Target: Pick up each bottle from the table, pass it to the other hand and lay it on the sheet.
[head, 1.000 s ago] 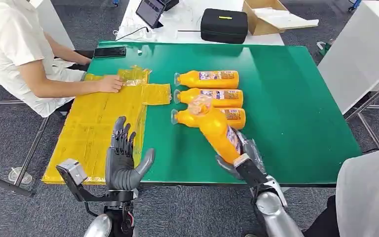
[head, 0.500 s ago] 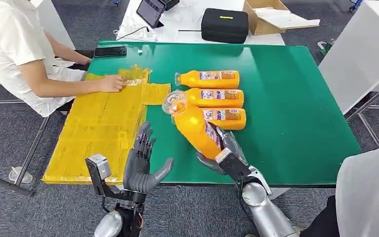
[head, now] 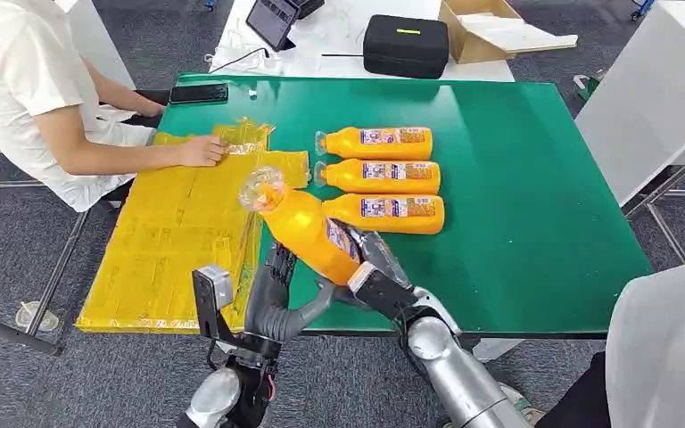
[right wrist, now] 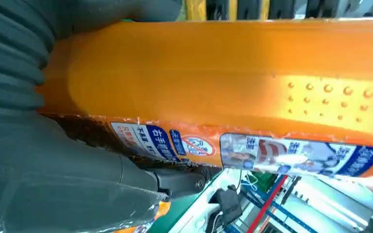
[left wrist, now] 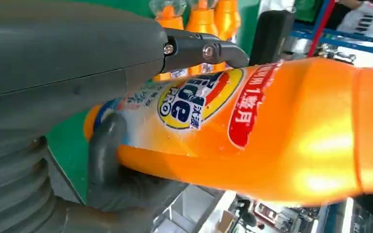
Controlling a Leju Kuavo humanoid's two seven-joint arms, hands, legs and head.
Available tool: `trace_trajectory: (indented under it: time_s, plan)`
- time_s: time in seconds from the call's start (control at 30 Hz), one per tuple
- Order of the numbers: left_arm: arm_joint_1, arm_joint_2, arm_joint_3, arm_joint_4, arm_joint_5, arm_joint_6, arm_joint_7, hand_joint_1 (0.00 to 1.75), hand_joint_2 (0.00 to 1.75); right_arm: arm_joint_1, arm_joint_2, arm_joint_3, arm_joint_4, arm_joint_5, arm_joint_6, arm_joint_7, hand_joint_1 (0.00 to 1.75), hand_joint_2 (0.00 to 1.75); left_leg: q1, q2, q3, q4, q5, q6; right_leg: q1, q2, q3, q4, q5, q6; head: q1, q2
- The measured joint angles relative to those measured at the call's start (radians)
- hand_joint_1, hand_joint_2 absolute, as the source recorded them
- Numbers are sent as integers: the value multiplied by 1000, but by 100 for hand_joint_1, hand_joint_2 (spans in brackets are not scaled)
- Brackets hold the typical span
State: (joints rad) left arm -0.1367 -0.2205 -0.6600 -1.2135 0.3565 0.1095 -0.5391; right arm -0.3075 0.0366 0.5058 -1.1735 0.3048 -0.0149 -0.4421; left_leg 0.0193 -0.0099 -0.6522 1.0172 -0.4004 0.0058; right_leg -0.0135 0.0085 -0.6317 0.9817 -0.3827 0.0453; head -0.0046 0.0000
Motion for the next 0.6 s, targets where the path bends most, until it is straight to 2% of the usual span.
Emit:
trace_trajectory:
  time_s: [0.37, 0.6]
  plan:
    - [-35, -11, 53, 11, 126, -86, 22, 0, 175, -37, 19, 87, 55, 7, 5, -19, 175, 175, 0, 0, 0, 0, 0, 0, 0, 0, 0, 0, 0, 0, 0, 0]
    - [-34, -11, 86, 11, 162, -126, 15, 0, 175, -43, 19, 111, 67, -19, 59, -29, 175, 175, 0, 0, 0, 0, 0, 0, 0, 0, 0, 0, 0, 0, 0, 0]
